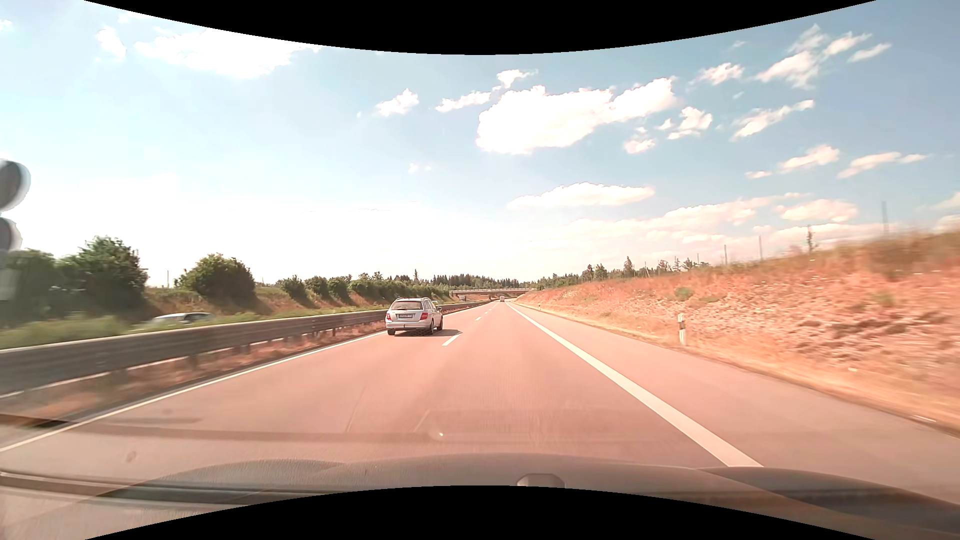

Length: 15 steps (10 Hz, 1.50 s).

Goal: Follow the waypoints while adhering to traffic rules and regulations

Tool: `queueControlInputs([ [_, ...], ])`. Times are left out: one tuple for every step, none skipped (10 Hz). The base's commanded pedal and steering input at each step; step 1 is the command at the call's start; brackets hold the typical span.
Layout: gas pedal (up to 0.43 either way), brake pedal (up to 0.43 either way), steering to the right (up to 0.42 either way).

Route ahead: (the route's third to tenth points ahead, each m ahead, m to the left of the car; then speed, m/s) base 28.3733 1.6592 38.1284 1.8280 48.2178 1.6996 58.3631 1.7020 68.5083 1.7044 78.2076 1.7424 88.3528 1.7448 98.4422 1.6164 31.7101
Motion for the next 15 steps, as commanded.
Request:
queueControlInputs([
  [0.28, 0.0, 0.0],
  [0.28, 0.0, -0.001],
  [0.28, 0.0, 0.0],
  [0.28, 0.0, -0.001],
  [0.28, 0.0, -0.001],
  [0.28, 0.0, -0.001],
  [0.28, 0.0, -0.001],
  [0.28, 0.0, -0.001],
  [0.28, 0.0, -0.001],
  [0.28, 0.0, -0.001],
  [0.28, 0.0, -0.001],
  [0.28, 0.0, -0.001],
  [0.28, 0.0, -0.001],
  [0.28, 0.0, -0.001],
  [0.28, 0.0, -0.001],
])
